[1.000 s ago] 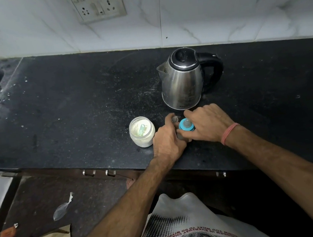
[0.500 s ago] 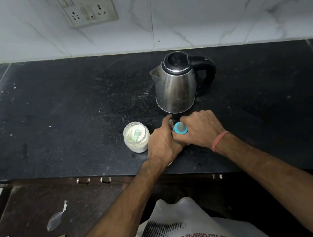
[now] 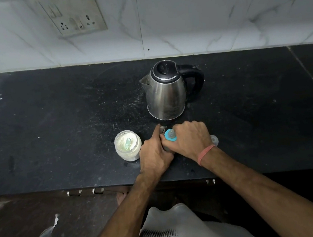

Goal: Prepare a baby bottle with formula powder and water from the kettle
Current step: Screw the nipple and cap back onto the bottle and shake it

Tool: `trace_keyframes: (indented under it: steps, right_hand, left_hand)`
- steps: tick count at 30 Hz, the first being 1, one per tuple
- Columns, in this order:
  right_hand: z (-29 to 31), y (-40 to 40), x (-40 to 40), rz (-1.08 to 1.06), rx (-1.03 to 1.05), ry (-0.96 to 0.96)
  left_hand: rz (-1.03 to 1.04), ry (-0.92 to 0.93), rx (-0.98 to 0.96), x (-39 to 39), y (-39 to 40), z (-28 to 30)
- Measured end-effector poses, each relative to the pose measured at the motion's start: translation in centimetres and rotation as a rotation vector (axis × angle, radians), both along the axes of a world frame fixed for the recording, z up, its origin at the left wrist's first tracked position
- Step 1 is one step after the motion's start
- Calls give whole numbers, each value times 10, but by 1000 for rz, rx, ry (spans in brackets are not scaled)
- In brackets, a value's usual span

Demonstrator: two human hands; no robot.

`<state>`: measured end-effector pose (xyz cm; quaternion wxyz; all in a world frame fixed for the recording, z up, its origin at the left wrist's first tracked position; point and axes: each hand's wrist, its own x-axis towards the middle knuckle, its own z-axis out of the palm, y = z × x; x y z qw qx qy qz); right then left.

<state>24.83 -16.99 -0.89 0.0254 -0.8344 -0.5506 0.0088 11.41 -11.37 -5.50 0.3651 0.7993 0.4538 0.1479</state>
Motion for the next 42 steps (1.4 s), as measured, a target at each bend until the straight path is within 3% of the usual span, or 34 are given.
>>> trace_keyframes:
  steps: [5, 9, 13, 23, 29, 32, 35, 39, 42]
  right_hand:
    - [1, -2, 7, 77, 31, 26]
    - [-2, 1, -3, -39, 11, 11]
    - [-11, -2, -15, -248, 145, 128]
    - [-8, -33, -18, -256, 130, 240]
    - [-16, -72, 24, -289, 423, 313]
    - [-24, -85, 48, -384, 234, 265]
    - [-29, -85, 55, -509, 74, 431]
    - [-32, -80, 55, -523, 15, 500]
    - [-33, -79, 56, -517, 102, 541]
  left_hand:
    - [32, 9, 2, -1, -4, -3]
    - [95, 92, 53, 6, -17, 2]
    - [110, 76, 87, 5, -24, 7]
    - [105, 25, 70, 0, -20, 2]
    - [157, 13, 40, 1, -19, 2]
    - [157, 0, 26, 1, -19, 4]
    - [161, -32, -18, 1, -18, 6]
    - [141, -42, -33, 0, -15, 7]
    - [127, -45, -37, 0, -14, 4]
